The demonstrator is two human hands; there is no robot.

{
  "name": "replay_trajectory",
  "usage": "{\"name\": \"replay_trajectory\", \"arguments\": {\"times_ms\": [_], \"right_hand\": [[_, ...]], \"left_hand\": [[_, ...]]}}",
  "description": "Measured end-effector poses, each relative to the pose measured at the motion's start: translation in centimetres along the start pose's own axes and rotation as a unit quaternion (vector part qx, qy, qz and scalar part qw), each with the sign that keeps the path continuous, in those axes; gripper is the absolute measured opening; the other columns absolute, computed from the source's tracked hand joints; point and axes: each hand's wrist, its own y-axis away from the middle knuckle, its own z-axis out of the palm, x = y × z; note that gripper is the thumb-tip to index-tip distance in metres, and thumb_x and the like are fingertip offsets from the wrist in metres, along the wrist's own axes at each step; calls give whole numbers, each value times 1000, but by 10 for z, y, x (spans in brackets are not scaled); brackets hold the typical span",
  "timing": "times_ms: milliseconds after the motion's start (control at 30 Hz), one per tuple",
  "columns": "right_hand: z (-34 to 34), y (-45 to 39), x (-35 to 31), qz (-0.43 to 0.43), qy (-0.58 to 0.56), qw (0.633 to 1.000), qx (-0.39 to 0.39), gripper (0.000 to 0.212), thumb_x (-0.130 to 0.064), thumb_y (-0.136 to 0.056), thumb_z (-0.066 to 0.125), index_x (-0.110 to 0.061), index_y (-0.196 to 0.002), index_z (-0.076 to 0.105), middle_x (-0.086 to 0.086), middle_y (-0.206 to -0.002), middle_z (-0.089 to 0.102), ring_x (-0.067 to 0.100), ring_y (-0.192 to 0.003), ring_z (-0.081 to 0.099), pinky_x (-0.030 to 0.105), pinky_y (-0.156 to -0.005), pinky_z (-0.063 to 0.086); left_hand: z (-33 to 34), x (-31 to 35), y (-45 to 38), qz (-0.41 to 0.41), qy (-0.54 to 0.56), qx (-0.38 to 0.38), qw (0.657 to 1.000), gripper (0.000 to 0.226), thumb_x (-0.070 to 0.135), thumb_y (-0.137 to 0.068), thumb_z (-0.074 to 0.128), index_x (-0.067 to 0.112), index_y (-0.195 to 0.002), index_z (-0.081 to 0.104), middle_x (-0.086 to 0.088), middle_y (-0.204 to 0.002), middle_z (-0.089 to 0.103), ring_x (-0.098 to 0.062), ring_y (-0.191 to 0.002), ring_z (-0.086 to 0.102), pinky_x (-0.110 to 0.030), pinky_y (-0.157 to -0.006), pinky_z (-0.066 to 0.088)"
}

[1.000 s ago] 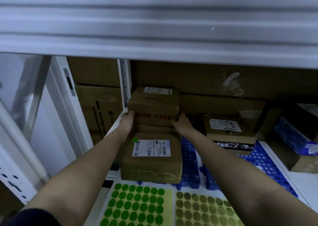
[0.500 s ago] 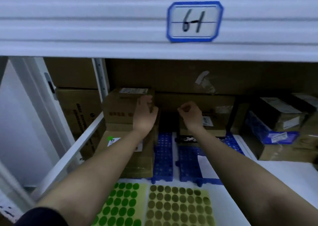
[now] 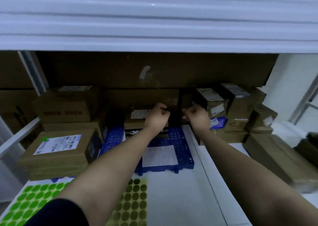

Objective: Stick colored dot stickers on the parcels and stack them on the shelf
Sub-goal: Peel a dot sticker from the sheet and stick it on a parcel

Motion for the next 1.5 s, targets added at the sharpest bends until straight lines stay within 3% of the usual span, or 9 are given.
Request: {"name": "replay_trajectory", "arguments": {"times_ms": [133,400,600,733,833,1000,1200,1367,1500], "right_hand": [[-49,-3,29,20,14,1000,12,20,-35,-91,60,-15,-93,60,-7,-63,64,10,-68,63,36,-71,50],[-141,-24,90,85,70,992,69,22,-28,-91,59,-19,-72,54,-5,-67,58,13,-67,57,33,-69,47],[-206,-30,147,139,125,978,95,30,-32,-98,49,-17,-75,60,7,-82,67,24,-77,61,34,-71,49],[-240,-31,186,182,232,955,35,23,-25,-97,46,-11,-111,58,13,-109,62,32,-98,60,39,-79,47],[-257,-27,210,235,285,929,-19,54,-29,-94,51,-18,-143,32,16,-139,44,36,-124,45,47,-100,39],[-280,-22,238,310,290,905,1,64,-44,-95,47,-18,-148,23,16,-151,27,35,-139,26,47,-111,20],[-286,-20,247,349,300,887,-13,65,-49,-93,46,-11,-143,28,20,-144,37,38,-132,35,48,-108,27],[-289,-20,244,356,305,883,-1,58,-44,-97,43,-5,-139,39,20,-142,36,37,-130,35,48,-107,31],[-280,-11,239,373,298,878,-19,58,-47,-97,39,-5,-138,43,18,-143,33,35,-131,31,46,-107,29]], "left_hand": [[51,24,5,7,2,-36,999,30,24,-93,51,18,-123,50,-5,-113,59,-21,-100,56,-29,-83,44],[153,77,15,1,-21,-130,991,29,26,-94,50,16,-121,53,-7,-117,60,-24,-106,57,-33,-88,47],[223,110,29,-34,-38,-263,963,36,22,-96,47,8,-129,48,-10,-122,53,-18,-100,52,-25,-77,37],[262,128,44,-88,-19,-334,938,51,19,-98,46,5,-145,29,-9,-146,38,-25,-131,39,-24,-89,34],[289,136,53,-119,-25,-364,924,56,23,-96,47,7,-146,28,-11,-148,36,-27,-131,39,-28,-98,34],[322,151,75,-175,11,-409,896,73,29,-93,50,8,-151,10,-11,-155,21,-28,-140,27,-35,-110,28],[343,157,91,-240,91,-407,876,54,25,-94,45,7,-142,29,-12,-143,41,-23,-123,44,-29,-101,34],[339,154,92,-325,201,-333,862,18,21,-97,40,16,-82,49,-3,-86,55,-15,-78,51,-24,-77,42],[334,147,91,-379,231,-309,841,19,22,-96,40,16,-84,53,-2,-84,55,-15,-75,52,-26,-81,43]]}}
